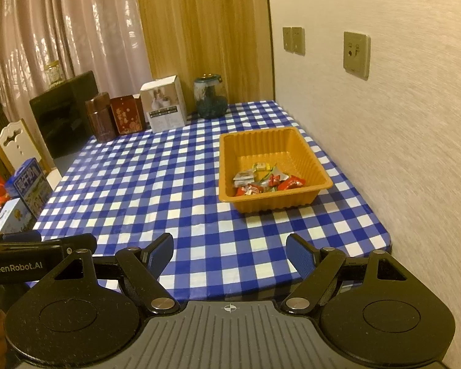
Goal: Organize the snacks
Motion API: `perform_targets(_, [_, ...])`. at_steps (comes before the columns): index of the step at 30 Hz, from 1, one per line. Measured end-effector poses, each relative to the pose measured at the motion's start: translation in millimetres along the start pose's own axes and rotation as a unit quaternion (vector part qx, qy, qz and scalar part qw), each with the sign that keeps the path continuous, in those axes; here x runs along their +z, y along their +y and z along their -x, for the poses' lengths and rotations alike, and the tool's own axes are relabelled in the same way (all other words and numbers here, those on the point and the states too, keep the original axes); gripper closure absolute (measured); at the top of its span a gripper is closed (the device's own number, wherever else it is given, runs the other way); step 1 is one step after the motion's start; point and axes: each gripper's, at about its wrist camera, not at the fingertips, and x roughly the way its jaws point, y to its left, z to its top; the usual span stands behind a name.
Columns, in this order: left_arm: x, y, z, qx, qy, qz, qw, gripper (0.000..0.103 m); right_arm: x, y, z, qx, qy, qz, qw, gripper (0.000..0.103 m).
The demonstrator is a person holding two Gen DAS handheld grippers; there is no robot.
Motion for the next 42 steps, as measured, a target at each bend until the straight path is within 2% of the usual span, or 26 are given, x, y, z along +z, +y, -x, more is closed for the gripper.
perform_targets(42, [-2.0,1.7,-1.0,-0.001,0.003,-0.001,1.0000,0.000,-4.4,-1.7,-2.5,-0.001,0.002,-0.001,1.000,0.023])
